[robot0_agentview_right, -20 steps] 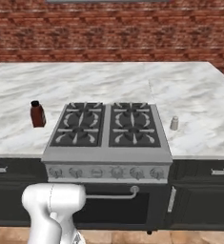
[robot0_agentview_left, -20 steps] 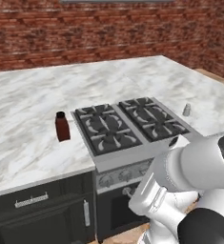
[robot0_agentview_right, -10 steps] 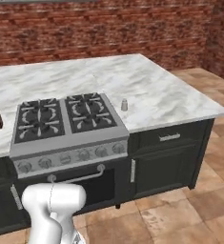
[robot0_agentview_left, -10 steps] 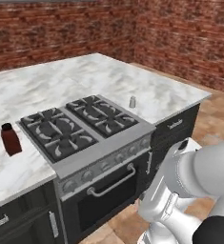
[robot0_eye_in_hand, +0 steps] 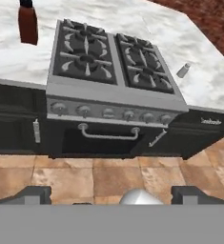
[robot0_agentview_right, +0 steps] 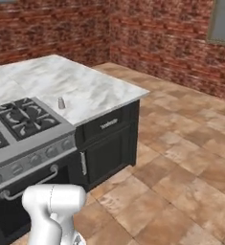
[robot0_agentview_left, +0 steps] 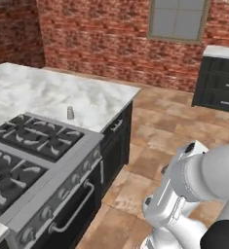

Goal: Collect the paprika, mayonnaise, and shaker from the cabinet and place them next to the stove.

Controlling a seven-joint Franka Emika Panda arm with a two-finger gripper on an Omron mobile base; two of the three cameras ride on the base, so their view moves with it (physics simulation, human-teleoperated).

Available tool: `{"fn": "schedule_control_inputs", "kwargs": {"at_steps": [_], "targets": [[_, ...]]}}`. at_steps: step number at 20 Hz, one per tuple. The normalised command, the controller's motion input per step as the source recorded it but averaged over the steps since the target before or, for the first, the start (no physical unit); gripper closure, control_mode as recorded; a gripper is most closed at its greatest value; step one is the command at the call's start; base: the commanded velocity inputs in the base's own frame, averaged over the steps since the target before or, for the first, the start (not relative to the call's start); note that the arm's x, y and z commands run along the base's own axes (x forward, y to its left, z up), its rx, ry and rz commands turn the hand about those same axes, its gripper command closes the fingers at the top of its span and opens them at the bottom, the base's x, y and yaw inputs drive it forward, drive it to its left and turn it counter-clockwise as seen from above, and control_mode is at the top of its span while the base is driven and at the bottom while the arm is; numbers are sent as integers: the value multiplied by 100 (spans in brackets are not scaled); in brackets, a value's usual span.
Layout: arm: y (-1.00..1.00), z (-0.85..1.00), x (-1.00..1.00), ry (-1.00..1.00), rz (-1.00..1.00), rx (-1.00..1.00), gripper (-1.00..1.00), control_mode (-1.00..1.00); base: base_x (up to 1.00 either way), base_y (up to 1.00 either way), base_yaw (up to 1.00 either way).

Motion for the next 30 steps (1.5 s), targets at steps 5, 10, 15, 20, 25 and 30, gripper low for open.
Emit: {"fn": "schedule_control_inputs", "kwargs": {"at_steps": [5, 10, 15, 20, 25, 30], "targets": [[0, 0, 0, 0, 0, 0, -100, 100, 9, -20, -71], [0, 0, 0, 0, 0, 0, -100, 100, 15, -5, -69], [0, 0, 0, 0, 0, 0, -100, 100, 29, -2, -65], [0, 0, 0, 0, 0, 0, -100, 100, 44, 1, -61], [0, 0, 0, 0, 0, 0, -100, 100, 86, 24, -46], [0, 0, 0, 0, 0, 0, -100, 100, 100, 21, -31]]}}
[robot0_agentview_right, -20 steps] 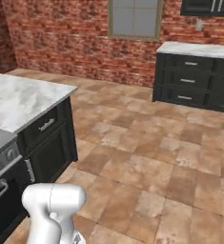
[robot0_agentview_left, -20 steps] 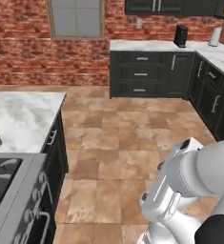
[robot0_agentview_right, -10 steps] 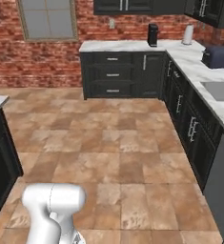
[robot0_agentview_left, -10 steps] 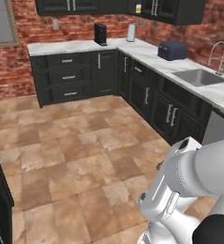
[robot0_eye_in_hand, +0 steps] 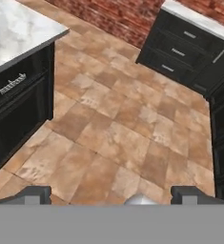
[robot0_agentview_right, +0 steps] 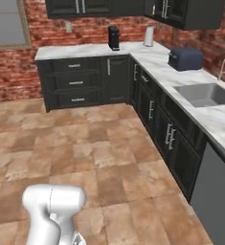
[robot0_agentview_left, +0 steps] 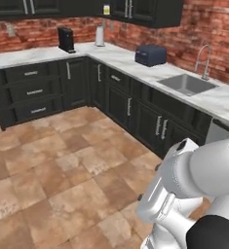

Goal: Collect the paprika, mayonnaise, and shaker from the cabinet and place them next to the stove.

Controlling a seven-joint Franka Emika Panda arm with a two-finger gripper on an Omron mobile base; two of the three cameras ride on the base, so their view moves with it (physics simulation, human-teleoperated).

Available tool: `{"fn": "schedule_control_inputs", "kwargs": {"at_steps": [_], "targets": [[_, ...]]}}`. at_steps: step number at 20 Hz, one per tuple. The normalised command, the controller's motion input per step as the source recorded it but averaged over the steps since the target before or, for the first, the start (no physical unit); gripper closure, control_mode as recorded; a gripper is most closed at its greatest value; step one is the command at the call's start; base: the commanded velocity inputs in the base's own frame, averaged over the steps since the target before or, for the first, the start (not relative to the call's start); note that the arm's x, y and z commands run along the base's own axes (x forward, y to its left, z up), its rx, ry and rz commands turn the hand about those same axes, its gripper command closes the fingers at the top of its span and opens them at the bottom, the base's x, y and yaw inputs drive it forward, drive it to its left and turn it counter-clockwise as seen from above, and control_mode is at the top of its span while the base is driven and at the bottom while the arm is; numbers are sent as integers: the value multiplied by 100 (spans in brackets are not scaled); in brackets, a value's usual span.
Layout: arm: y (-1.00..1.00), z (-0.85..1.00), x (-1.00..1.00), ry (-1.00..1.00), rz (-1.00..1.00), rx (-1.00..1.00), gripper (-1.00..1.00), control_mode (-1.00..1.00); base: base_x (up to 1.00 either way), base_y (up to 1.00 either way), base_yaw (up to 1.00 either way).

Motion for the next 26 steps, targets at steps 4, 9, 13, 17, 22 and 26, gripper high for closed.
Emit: {"fn": "schedule_control_inputs", "kwargs": {"at_steps": [4, 9, 13, 17, 22, 26], "targets": [[0, 0, 0, 0, 0, 0, -100, 100, 100, 0, -26], [0, 0, 0, 0, 0, 0, -100, 100, 100, 0, -32], [0, 0, 0, 0, 0, 0, -100, 100, 100, 8, -36], [0, 0, 0, 0, 0, 0, -100, 100, 100, 16, -40], [0, 0, 0, 0, 0, 0, -100, 100, 100, 20, -40], [0, 0, 0, 0, 0, 0, -100, 100, 94, 19, -38]]}}
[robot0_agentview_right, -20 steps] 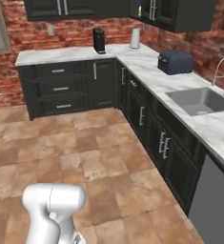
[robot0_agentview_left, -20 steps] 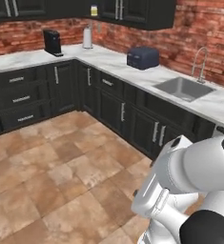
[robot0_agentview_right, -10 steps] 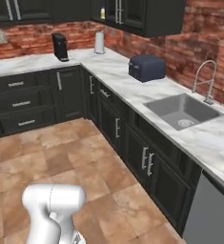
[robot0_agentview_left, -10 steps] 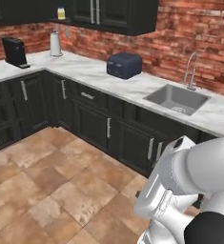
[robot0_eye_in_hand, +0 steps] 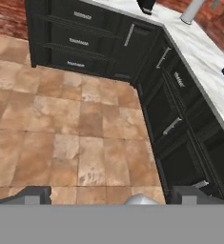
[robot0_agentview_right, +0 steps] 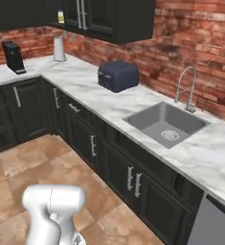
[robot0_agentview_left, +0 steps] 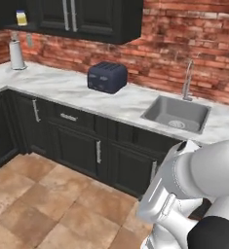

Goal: Collect the paprika, mayonnaise, and shaker from the cabinet and place them next to the stove.

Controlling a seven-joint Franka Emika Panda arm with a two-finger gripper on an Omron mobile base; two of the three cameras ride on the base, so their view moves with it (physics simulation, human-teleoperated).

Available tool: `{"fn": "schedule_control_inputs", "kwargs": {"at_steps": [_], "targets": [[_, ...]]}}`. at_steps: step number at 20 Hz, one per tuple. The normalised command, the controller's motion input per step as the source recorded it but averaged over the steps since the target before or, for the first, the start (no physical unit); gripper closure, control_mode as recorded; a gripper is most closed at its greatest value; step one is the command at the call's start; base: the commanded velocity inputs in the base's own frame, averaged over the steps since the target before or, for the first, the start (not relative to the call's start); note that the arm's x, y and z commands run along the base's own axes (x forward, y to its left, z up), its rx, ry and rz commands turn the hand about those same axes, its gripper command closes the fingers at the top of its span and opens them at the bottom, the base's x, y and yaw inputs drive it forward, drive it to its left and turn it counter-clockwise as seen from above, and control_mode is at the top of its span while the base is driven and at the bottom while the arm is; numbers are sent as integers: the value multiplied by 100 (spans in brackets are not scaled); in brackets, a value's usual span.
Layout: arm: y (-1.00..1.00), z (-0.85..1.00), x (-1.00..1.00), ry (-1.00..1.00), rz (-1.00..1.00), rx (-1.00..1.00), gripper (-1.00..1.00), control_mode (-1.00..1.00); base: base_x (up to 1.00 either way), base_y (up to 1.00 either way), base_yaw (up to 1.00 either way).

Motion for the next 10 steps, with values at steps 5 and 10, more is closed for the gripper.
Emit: {"fn": "schedule_control_inputs", "kwargs": {"at_steps": [5, 10], "targets": [[0, 0, 0, 0, 0, 0, -100, 100, 91, 14, -36], [0, 0, 0, 0, 0, 0, -100, 100, 78, 20, -36]]}}
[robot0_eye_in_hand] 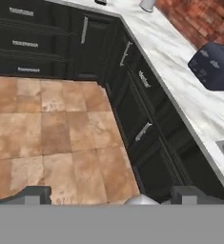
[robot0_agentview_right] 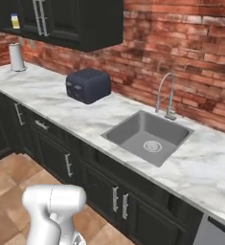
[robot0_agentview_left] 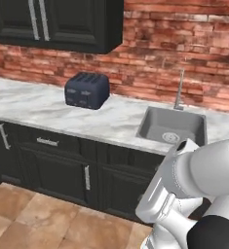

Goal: Collect the paprika, mayonnaise, and shaker from the cabinet and place them next to the stove.

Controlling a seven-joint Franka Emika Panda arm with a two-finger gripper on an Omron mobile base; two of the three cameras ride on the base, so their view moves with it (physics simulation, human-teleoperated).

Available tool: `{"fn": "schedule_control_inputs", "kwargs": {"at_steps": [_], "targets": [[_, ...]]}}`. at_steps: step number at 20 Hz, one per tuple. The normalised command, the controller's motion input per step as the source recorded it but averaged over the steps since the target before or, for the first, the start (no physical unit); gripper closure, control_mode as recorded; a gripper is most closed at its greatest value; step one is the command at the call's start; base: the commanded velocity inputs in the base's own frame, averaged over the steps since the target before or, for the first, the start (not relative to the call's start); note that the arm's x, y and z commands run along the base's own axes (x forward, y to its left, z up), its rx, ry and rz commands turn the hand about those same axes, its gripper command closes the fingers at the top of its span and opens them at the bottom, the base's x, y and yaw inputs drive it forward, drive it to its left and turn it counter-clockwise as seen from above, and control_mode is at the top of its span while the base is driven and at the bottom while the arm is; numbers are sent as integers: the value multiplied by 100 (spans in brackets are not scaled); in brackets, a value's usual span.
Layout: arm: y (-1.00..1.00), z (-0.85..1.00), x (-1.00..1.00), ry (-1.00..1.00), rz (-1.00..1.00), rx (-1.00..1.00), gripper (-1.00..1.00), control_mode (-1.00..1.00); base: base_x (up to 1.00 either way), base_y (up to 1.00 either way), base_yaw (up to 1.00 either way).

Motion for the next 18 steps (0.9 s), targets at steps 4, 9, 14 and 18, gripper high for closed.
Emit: {"fn": "schedule_control_inputs", "kwargs": {"at_steps": [4, 9, 14, 18], "targets": [[0, 0, 0, 0, 0, 0, -100, 100, 85, 28, -36], [0, 0, 0, 0, 0, 0, -100, 100, 63, 65, -22], [0, 0, 0, 0, 0, 0, -100, 100, 57, 84, -12], [0, 0, 0, 0, 0, 0, -100, 100, 77, 74, -7]]}}
